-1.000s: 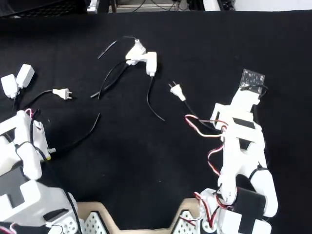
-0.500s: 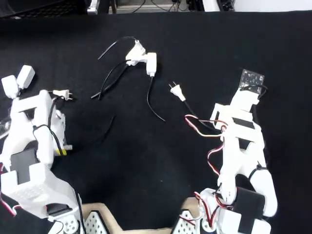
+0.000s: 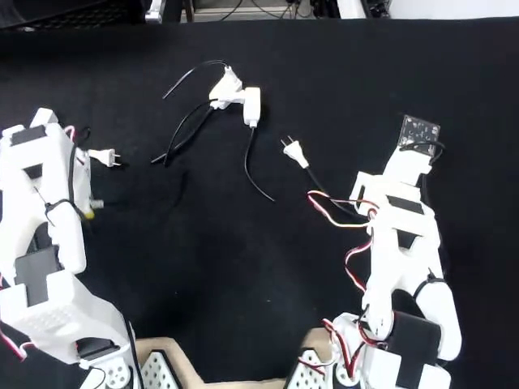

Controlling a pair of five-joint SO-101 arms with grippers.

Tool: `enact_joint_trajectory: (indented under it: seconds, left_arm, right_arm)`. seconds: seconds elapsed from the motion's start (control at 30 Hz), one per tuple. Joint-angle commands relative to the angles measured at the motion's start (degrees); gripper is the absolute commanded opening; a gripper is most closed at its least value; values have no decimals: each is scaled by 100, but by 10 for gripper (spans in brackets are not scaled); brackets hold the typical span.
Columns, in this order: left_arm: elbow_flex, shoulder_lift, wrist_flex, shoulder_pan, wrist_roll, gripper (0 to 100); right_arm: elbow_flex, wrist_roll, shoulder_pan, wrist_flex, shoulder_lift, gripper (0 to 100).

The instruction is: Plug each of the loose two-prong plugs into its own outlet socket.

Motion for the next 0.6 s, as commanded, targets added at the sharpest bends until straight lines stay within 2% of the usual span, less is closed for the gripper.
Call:
enact_joint_trajectory:
  seconds: [0.0, 0.13, 0.3, 0.57]
  left_arm:
    - [-760, -44, -18, 4, 0, 31]
    - [-1262, -44, 18, 400, -97, 31]
    - [-1727, -79, 26, 1121, -1600, 30]
    - [-3029, 141, 571, 1622, -2822, 30]
  right_arm:
    - [-242, -35, 88, -88, -48, 234]
    - [-242, -35, 88, -88, -48, 234]
    - [-215, -35, 88, -193, -48, 234]
    - [-207, -35, 88, -202, -48, 234]
